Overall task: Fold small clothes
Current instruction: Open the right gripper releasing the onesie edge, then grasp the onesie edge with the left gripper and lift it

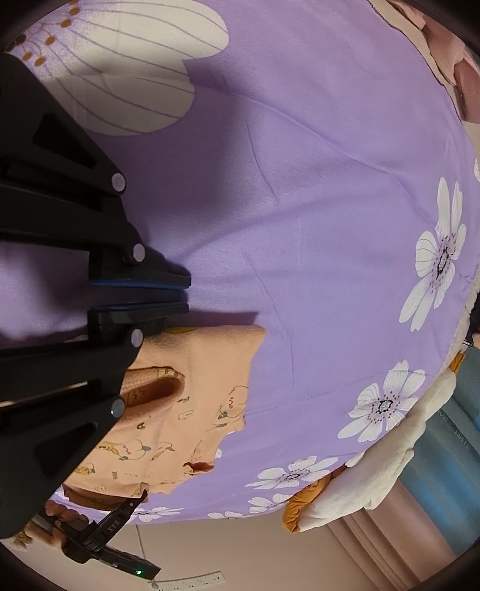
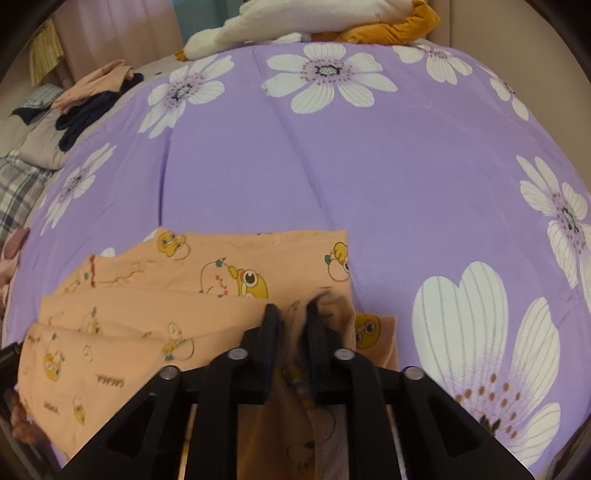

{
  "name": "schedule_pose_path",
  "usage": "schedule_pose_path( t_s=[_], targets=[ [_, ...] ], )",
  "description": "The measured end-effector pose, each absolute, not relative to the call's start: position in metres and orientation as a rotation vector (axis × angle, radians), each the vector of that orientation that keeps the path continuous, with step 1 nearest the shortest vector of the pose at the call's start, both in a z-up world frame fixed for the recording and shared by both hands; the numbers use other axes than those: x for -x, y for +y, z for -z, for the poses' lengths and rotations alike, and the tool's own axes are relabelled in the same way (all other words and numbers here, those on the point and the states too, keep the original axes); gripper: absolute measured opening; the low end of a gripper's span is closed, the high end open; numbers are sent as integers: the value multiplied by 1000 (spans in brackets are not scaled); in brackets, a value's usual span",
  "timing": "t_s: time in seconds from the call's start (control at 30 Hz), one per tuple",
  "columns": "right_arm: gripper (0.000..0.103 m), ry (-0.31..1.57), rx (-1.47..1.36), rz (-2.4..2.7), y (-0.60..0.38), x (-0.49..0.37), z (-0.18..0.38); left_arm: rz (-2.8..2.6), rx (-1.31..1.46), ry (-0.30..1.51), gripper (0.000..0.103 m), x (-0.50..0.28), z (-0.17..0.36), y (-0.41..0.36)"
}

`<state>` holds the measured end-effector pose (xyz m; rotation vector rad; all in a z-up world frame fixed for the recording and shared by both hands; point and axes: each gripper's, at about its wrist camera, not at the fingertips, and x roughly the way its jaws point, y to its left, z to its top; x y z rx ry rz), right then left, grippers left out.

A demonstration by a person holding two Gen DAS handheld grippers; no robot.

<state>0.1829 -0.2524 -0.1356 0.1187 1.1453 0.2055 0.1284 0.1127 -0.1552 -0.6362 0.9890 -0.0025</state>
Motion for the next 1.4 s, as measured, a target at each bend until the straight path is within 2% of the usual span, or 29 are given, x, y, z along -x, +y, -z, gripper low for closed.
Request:
schedule_pose_path(
  t_s=[0.03, 0.1, 0.13, 0.27, 0.33, 0.47, 0.53, 0.67, 0.8, 0.87, 0.93, 0.97, 1.0, 1.03, 1.07, 1.1, 1.23, 1.4],
  targets=[
    [37, 1138, -126, -210, -255, -181, 133, 2, 637, 996, 7, -128, 154, 113],
    [52, 1119, -147, -219, -261, -175, 126, 5, 633, 1005, 12, -125, 150, 111],
    [53, 1108, -158, -224, -266, -172, 122, 10, 625, 1005, 20, -122, 147, 109],
    [54, 1094, -169, -219, -281, -161, 113, -22, 556, 986, 39, -106, 132, 100],
    [55, 1090, -184, -223, -289, -152, 110, 6, 568, 966, 55, -95, 124, 99],
    [59, 1101, -210, -241, -302, -136, 110, 95, 602, 933, 66, -72, 109, 95],
    [59, 1112, -227, -250, -305, -129, 112, 145, 617, 931, 76, -64, 106, 89],
    [59, 1152, -272, -272, -309, -118, 124, 222, 635, 979, 76, -59, 115, 71],
    [59, 1179, -332, -316, -309, -110, 133, 232, 608, 1046, 73, -59, 129, 53],
    [59, 1183, -349, -341, -307, -108, 134, 237, 603, 1069, 63, -58, 133, 47],
    [58, 1175, -345, -353, -305, -105, 134, 275, 610, 1102, 47, -54, 138, 40],
    [54, 1165, -341, -359, -304, -104, 133, 285, 607, 1112, 43, -52, 140, 38],
    [40, 1160, -334, -368, -302, -103, 133, 290, 602, 1121, 30, -50, 142, 36],
    [25, 1158, -330, -370, -302, -102, 133, 292, 600, 1125, 12, -49, 143, 33],
    [18, 1157, -317, -365, -300, -102, 135, 299, 607, 1128, 6, -48, 144, 32],
    [10, 1158, -307, -363, -299, -103, 136, 296, 624, 1123, 7, -47, 144, 32],
    [9, 1134, -343, -394, -302, -99, 121, 256, 642, 1105, 5, -42, 126, 30],
    [9, 1046, -428, -466, -318, -84, 70, 372, 669, 1026, 5, -24, 63, 33]
  ],
)
